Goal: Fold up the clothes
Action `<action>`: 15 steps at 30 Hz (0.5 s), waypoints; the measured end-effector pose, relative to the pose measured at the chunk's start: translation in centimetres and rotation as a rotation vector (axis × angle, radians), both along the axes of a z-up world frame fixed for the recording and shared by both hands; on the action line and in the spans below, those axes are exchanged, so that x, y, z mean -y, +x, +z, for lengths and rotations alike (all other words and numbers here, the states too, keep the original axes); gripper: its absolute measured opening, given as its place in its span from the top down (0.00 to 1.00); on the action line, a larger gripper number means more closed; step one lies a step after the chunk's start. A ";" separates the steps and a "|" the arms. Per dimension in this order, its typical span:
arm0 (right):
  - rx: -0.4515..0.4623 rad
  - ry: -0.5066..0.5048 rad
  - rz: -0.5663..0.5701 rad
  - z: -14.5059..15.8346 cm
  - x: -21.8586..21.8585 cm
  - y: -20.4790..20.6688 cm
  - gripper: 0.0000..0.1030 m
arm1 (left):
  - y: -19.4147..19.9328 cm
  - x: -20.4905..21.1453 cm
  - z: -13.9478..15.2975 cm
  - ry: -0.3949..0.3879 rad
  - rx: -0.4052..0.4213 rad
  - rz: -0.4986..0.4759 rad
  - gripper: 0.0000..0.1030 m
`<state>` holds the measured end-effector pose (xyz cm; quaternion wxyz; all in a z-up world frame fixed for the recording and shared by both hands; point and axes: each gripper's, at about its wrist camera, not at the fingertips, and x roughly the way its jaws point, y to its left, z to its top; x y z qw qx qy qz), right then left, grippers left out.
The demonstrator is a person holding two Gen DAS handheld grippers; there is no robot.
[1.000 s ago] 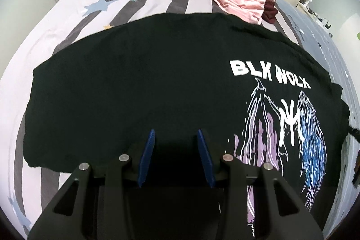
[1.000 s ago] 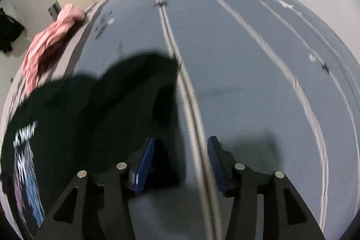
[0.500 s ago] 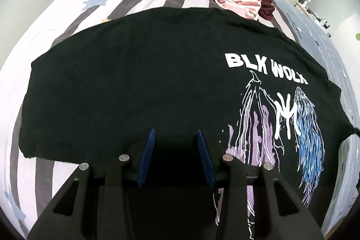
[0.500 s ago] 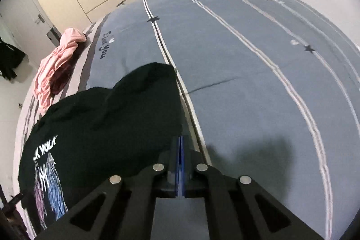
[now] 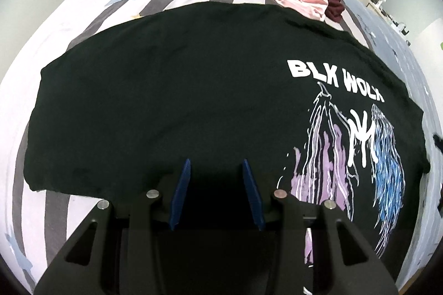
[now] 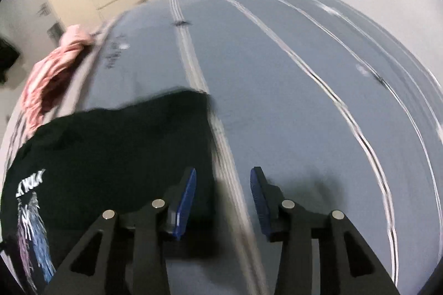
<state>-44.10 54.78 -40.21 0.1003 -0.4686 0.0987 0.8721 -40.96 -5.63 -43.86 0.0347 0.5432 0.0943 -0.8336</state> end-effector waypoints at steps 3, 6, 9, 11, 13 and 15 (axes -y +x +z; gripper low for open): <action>-0.064 0.019 0.129 0.5 4.4 -4.1 0.63 | -0.4 -0.4 0.2 0.003 -0.019 -0.005 0.65; -0.110 0.003 0.244 -0.2 10.5 -6.0 0.63 | -1.0 -0.4 0.2 0.018 -0.030 0.003 0.65; -0.157 -0.013 0.358 -0.9 16.5 -7.9 0.63 | -1.4 -0.2 -0.1 0.029 -0.033 0.022 0.65; -0.149 -0.017 0.396 -2.2 19.2 -9.8 0.63 | -1.6 -0.2 -0.1 0.029 -0.040 0.024 0.65; -0.122 -0.002 0.428 -3.3 21.5 -11.1 0.64 | -1.6 0.0 -0.1 0.028 -0.042 0.030 0.65; -0.072 0.066 0.433 -5.5 22.7 -12.9 0.66 | -1.5 0.4 -0.3 0.024 -0.039 0.038 0.65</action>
